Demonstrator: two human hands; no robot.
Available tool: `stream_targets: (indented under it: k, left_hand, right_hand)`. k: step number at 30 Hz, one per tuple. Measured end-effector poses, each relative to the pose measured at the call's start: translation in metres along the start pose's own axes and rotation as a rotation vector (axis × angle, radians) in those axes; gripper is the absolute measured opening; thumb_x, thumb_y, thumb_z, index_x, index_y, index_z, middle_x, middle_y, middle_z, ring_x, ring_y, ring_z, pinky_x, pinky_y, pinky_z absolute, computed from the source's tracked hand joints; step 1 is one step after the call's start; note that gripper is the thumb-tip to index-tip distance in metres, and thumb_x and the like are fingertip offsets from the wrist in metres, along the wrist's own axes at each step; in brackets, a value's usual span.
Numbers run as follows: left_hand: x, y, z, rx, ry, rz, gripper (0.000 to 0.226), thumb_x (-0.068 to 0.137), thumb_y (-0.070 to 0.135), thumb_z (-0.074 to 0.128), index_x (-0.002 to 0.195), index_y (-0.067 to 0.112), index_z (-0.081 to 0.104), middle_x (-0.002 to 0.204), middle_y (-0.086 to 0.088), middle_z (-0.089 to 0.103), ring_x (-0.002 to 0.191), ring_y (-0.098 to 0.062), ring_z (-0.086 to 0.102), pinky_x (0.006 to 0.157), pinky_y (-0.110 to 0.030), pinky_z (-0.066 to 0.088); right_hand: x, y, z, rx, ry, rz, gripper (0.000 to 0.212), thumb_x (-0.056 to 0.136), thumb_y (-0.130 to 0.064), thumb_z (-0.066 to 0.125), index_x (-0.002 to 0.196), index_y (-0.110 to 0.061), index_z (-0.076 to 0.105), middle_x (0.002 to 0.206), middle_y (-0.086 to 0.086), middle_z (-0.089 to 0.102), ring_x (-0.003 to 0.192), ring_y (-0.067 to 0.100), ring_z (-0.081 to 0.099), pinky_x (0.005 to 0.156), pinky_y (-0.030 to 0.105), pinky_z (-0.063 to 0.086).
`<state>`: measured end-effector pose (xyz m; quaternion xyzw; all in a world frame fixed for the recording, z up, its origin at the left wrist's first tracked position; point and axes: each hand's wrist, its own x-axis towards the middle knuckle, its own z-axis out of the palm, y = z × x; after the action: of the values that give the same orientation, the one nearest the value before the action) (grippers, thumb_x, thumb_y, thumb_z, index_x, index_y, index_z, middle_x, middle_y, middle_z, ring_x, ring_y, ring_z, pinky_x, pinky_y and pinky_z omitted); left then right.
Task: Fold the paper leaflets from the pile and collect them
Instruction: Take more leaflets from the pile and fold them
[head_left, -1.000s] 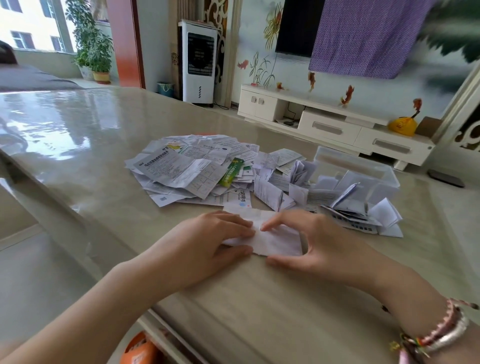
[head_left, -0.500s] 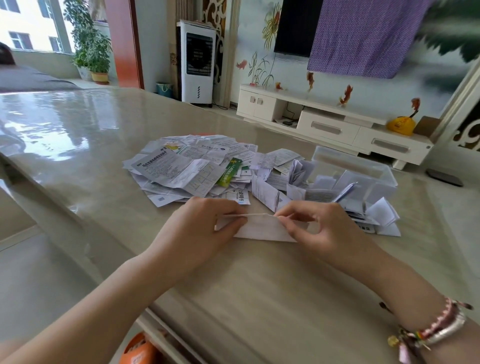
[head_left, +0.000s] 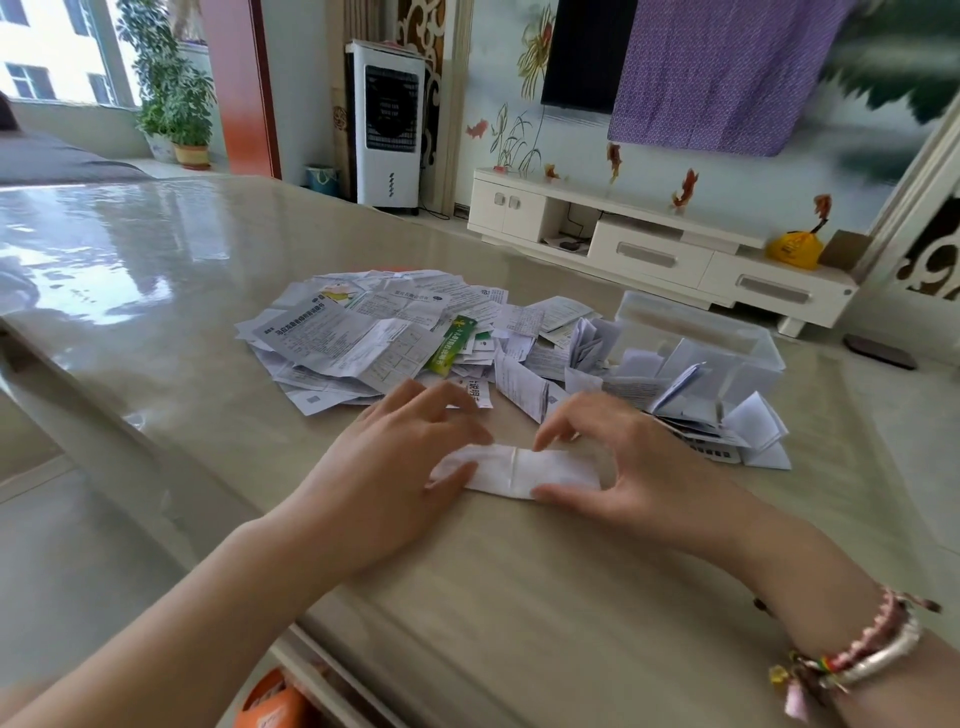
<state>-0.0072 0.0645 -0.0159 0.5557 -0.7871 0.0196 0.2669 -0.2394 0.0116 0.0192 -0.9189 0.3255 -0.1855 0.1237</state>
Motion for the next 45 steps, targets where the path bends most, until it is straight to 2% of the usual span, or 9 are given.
stream_targets:
  k: [4,9,14,19,24,30,35,40,45]
  left_hand:
    - [0.001,-0.002,0.000,0.006,-0.018,0.032,0.042,0.088,0.055,0.034,0.105,0.037,0.069,0.106,0.020,0.061,0.099,-0.009,0.053,0.083,-0.020,0.043]
    - [0.003,-0.003,-0.003,-0.001,-0.054,0.021,0.057,0.076,0.076,0.036,0.106,0.040,0.067,0.108,0.023,0.059,0.102,-0.001,0.048,0.077,-0.004,0.027]
    - [0.004,-0.002,-0.003,-0.001,0.100,0.036,0.039,0.083,0.060,0.046,0.103,0.036,0.069,0.105,0.020,0.060,0.098,-0.009,0.058,0.075,-0.024,0.048]
    - [0.008,0.011,-0.005,-0.254,0.306,-0.192,0.046,0.073,0.039,0.075,0.114,0.032,0.056,0.091,0.016,0.048,0.075,-0.001,0.053,0.070,-0.031,0.050]
    - [0.010,0.027,-0.002,-0.740,0.153,-0.333,0.065,0.066,0.059,0.071,0.120,0.032,0.048,0.092,0.013,0.067,0.085,0.001,0.067,0.077,-0.021,0.051]
    - [0.015,0.024,-0.004,-0.938,0.139,-0.451,0.045,0.081,0.000,0.071,0.113,0.030,0.060,0.075,0.000,0.070,0.067,-0.014,0.065,0.075,-0.033,0.051]
    - [0.018,0.016,-0.016,-1.075,0.140,-0.510,0.034,0.082,-0.008,0.066,0.107,0.015,0.065,0.061,0.002,0.065,0.052,-0.007,0.058,0.057,-0.016,0.050]
    - [0.021,-0.003,-0.012,-0.809,0.187,-0.492,0.023,0.082,0.002,0.070,0.093,0.022,0.066,0.073,0.005,0.070,0.064,-0.011,0.062,0.072,-0.028,0.050]
    - [0.020,-0.021,-0.012,-0.104,0.221,-0.414,0.016,0.091,0.032,0.060,0.105,0.038,0.066,0.139,0.007,0.050,0.131,-0.023,0.039,0.106,-0.041,0.036]
  right_hand:
    - [-0.003,-0.005,-0.002,-0.009,-0.129,-0.005,0.038,0.080,-0.046,0.072,0.114,-0.036,0.060,0.111,-0.023,0.058,0.109,-0.008,0.051,0.091,0.013,0.040]
    - [-0.001,-0.008,-0.001,-0.171,-0.122,-0.084,0.028,0.084,-0.029,0.060,0.112,-0.031,0.063,0.112,-0.017,0.064,0.107,0.002,0.057,0.090,0.027,0.047]
    - [0.000,-0.009,0.002,-0.113,-0.042,-0.019,0.030,0.083,-0.023,0.054,0.110,-0.033,0.063,0.101,-0.015,0.068,0.095,0.002,0.061,0.081,0.033,0.051]
    - [0.001,-0.006,0.006,0.183,0.135,0.078,0.017,0.091,-0.020,0.061,0.099,-0.033,0.069,0.090,-0.018,0.071,0.087,0.004,0.067,0.083,0.039,0.051]
    - [0.007,-0.015,0.013,0.349,0.205,0.069,0.010,0.089,-0.029,0.060,0.095,-0.035,0.066,0.085,0.000,0.070,0.083,0.036,0.064,0.078,0.056,0.050]
    - [0.010,-0.020,0.019,0.384,0.271,0.052,0.015,0.087,-0.016,0.068,0.098,-0.026,0.064,0.091,-0.013,0.064,0.083,0.001,0.055,0.070,0.012,0.039]
    - [0.011,-0.015,0.025,0.248,0.259,0.089,0.025,0.088,-0.024,0.065,0.103,-0.036,0.048,0.111,-0.022,0.047,0.104,0.002,0.046,0.079,0.006,0.030]
    - [0.015,-0.014,0.031,0.221,0.175,0.087,0.017,0.091,-0.014,0.060,0.095,-0.030,0.066,0.093,-0.019,0.059,0.095,0.001,0.045,0.081,0.008,0.031]
    - [0.021,-0.006,0.034,0.076,0.191,0.174,0.027,0.091,-0.027,0.051,0.115,-0.023,0.064,0.106,-0.015,0.055,0.103,0.008,0.041,0.088,0.016,0.030]
